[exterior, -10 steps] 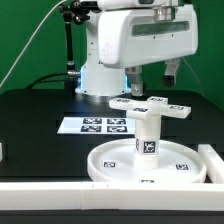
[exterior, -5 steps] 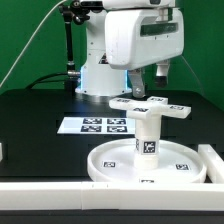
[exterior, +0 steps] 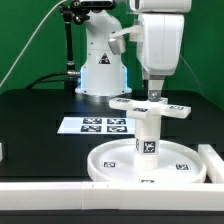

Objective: Assemble round table

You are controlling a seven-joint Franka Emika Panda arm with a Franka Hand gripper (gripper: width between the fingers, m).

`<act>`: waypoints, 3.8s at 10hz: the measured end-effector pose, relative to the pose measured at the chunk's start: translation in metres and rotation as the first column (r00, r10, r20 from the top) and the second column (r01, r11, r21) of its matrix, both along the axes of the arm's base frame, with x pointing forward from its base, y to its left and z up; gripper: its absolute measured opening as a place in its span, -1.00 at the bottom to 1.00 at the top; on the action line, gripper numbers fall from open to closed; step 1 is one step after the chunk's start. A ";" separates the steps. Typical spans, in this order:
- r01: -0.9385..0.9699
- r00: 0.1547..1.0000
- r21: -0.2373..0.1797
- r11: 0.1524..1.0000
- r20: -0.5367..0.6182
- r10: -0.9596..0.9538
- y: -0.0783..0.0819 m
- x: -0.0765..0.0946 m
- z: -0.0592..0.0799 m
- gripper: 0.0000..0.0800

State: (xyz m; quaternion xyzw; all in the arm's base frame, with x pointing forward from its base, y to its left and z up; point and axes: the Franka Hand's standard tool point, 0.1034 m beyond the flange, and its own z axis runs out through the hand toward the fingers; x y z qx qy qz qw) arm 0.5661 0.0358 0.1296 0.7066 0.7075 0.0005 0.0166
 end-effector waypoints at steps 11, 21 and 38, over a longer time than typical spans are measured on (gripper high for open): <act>-0.259 0.965 -0.051 0.964 -0.054 0.256 -0.002 -0.008 -0.021 0.12; 0.336 0.942 -0.036 0.941 -0.005 -0.336 0.002 -0.016 -0.021 0.12; 0.924 -0.381 -0.067 -0.377 -0.076 -0.921 0.004 -0.017 -0.023 0.12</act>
Offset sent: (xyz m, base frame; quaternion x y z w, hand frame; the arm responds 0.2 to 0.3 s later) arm 0.0006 0.0181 -0.0138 0.0135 -0.0112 -0.2287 0.9733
